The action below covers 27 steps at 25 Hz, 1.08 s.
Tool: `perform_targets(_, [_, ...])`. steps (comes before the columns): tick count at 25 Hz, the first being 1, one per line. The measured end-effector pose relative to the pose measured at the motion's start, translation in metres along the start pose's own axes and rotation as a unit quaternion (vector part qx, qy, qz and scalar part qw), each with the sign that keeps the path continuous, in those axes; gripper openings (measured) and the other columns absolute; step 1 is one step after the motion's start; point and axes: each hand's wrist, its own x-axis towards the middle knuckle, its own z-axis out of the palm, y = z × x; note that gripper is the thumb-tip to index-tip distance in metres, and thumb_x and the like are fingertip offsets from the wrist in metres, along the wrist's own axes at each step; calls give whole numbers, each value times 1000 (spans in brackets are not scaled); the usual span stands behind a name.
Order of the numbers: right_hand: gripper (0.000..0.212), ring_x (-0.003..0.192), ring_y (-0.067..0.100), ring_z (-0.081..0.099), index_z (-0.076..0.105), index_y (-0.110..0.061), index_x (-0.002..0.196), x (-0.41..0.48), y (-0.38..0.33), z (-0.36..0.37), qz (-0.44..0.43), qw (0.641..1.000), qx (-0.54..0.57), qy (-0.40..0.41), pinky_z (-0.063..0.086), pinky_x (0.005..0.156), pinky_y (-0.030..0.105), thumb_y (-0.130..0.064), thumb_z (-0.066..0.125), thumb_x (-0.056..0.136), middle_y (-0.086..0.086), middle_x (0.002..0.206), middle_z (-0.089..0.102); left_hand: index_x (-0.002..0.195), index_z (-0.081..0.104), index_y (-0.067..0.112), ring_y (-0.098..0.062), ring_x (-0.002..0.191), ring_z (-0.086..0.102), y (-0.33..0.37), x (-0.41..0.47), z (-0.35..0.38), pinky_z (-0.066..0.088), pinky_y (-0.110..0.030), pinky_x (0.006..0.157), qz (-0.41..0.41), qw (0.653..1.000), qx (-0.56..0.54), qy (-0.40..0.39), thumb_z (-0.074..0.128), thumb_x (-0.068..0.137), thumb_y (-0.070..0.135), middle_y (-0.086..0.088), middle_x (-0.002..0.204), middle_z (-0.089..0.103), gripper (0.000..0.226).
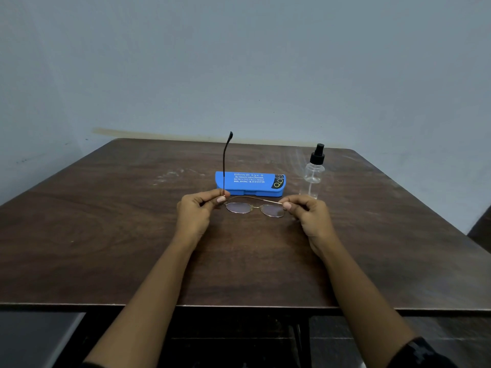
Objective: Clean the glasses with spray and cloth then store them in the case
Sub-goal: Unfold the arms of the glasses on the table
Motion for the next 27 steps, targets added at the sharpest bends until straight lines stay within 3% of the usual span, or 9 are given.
perform_targets(4, [15,68,3,51,71,-13,83,-1,-2,1,-51,993,-97,33,40,65,10,-1,64,80,6,86,59,92,71,3,19,61,58,0,-2,0,45,1,71,31,998,45,23,64,76,-1,2,88,67,18])
perform_targets(11, [10,63,-1,45,72,-5,85,-5,-11,7,-143,954,-263,7,34,64,-1,-1,67,78,2,80,54,93,71,3,13,62,61,0,-1,-2,50,-8,75,32,997,59,43,65,77,2,2,85,68,17])
perform_targets(13, [11,68,9,49,71,-6,86,-7,-12,8,-154,945,-289,8,36,65,6,-1,64,80,2,83,52,93,71,3,13,60,60,-1,-1,-1,51,-9,74,28,997,61,38,65,77,2,2,85,68,17])
perform_targets(15, [12,76,17,50,69,-8,86,-8,-13,10,-158,933,-324,14,39,65,26,-3,59,82,2,84,49,93,71,3,15,57,59,0,-1,0,51,-10,73,27,997,57,32,64,77,1,1,86,68,17])
perform_targets(16, [12,77,17,48,67,-9,88,-10,-14,10,-156,927,-342,18,37,64,29,-5,56,84,1,85,47,93,71,2,15,56,59,0,-1,0,51,-10,72,27,998,55,30,64,78,0,0,86,68,17])
perform_targets(18, [13,78,15,43,64,-10,92,-13,-17,11,-142,918,-371,25,32,63,29,-9,52,87,2,88,45,94,71,2,15,56,59,-1,-1,1,51,-9,72,25,998,59,27,62,78,-1,0,87,68,18])
perform_targets(21, [12,81,24,51,63,-8,92,-14,-17,11,-150,920,-360,42,34,62,30,-11,52,87,10,92,53,96,69,0,13,52,59,-1,-1,1,50,-4,65,19,998,54,24,63,78,-1,-2,88,68,19])
perform_targets(24, [9,80,30,55,63,-6,88,-11,-12,11,-171,926,-332,49,42,65,37,-7,54,85,14,89,58,96,69,-2,13,51,59,0,-3,2,47,-1,61,17,998,47,27,63,78,-2,-3,88,67,19])
perform_targets(27, [8,75,29,54,63,-4,85,-9,-9,11,-192,928,-316,53,38,64,32,-3,55,83,16,83,59,97,69,-1,13,52,59,0,-2,1,48,-1,63,15,998,48,31,63,78,-1,-2,88,67,19])
